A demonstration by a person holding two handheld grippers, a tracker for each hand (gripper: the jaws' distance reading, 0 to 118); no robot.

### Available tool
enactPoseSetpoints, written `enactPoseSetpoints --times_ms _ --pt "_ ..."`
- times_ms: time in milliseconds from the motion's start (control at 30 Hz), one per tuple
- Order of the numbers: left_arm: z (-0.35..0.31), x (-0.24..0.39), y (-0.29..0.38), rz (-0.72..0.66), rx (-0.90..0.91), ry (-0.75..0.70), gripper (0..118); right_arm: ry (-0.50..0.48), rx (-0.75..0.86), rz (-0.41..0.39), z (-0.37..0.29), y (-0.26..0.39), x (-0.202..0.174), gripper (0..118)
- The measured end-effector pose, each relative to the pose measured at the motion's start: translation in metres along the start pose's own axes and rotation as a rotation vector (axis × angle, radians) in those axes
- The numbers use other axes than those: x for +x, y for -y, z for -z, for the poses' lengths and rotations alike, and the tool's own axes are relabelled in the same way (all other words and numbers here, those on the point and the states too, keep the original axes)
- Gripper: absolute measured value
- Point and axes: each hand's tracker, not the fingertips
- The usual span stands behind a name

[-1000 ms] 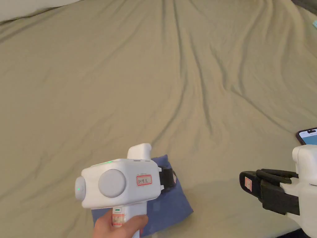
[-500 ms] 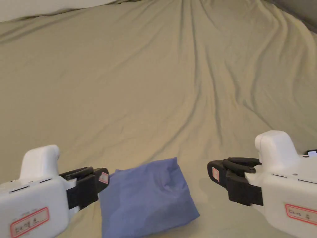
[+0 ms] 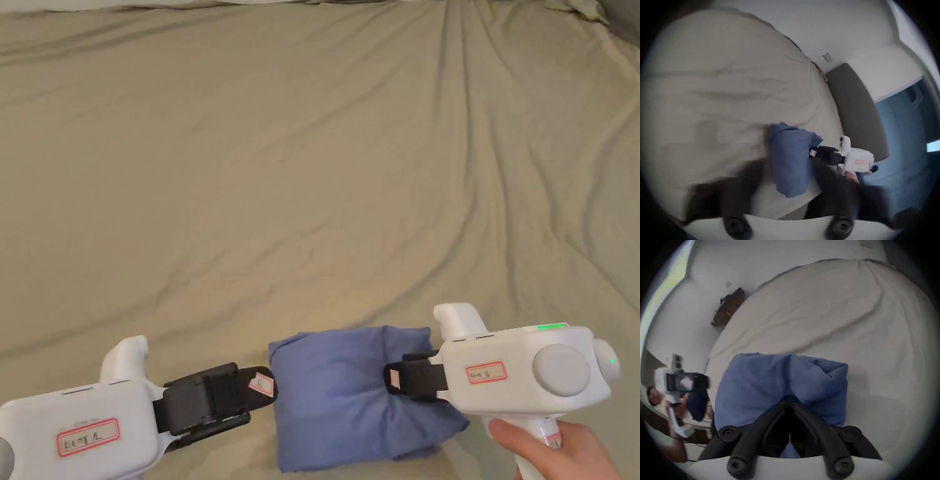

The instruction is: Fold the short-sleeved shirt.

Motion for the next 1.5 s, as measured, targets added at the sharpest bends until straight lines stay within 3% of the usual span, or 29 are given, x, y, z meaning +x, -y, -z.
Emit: enactPoseSetpoints --times_ms 33,233,333,400,467,500,533,567,600,667,867,1033,1233,1400,1433,1467,1500 --pt "0.014 -0.003 -0.001 -0.001 -0.025 0.026 118 -0.020 -0.015 0.000 -0.004 -0.004 0.005 2" --pt "0.067 -0.043 -0.020 -0.043 -0.080 0.076 118 -0.055 -0.040 -0.032 0.000 -0.010 0.008 2" --pt "0.097 -0.033 -0.015 0.019 -0.184 -0.016 118 -0.076 -0.041 -0.029 0.000 -0.010 0.011 2" --pt "0.092 -0.018 -0.015 0.116 -0.142 0.056 118 -0.090 -0.043 -0.018 0.001 -0.010 0.014 2" --pt "0.102 -0.017 -0.017 0.009 -0.252 0.174 118 -0.095 -0.041 -0.014 0.002 -0.009 0.013 2" --pt "0.108 -0.019 -0.016 -0.055 -0.263 0.220 113 -0.094 -0.040 -0.015 0.002 -0.009 0.012 2" --pt "0.112 -0.018 -0.015 -0.076 -0.250 0.233 73 -0.089 -0.037 -0.016 0.002 -0.008 0.012 2" --pt "0.112 -0.019 -0.015 -0.012 -0.237 0.195 37 -0.085 -0.028 -0.014 0.001 -0.006 0.010 2" --pt "0.115 -0.026 -0.016 -0.017 -0.208 0.171 37 -0.064 -0.013 -0.013 -0.001 -0.005 0.010 2" --pt "0.114 -0.045 -0.016 -0.188 -0.227 0.291 37 -0.093 0.014 0.016 -0.006 -0.004 0.011 2" --pt "0.063 -0.064 -0.041 -0.140 -0.193 0.252 37 -0.143 0.109 0.005 -0.037 -0.005 -0.024 2" --pt "-0.039 -0.081 -0.090 0.037 -0.206 -0.003 37 -0.161 0.147 -0.049 -0.048 -0.005 -0.066 2" --pt "-0.166 -0.134 -0.152 0.076 -0.198 -0.341 37 -0.176 0.139 -0.095 -0.034 -0.009 -0.111 2" --pt "-0.224 -0.177 -0.181 -0.003 -0.177 -0.532 37 -0.167 0.078 -0.174 -0.013 -0.014 -0.139 2" --pt "-0.229 -0.188 -0.182 -0.029 -0.179 -0.540 42 -0.169 0.064 -0.186 -0.009 -0.015 -0.143 2" --pt "-0.232 -0.199 -0.180 -0.078 -0.151 -0.551 63 -0.168 0.057 -0.195 -0.006 -0.015 -0.147 2" --pt "-0.234 -0.206 -0.176 -0.079 -0.116 -0.623 93 -0.172 0.051 -0.204 -0.004 -0.015 -0.148 2"
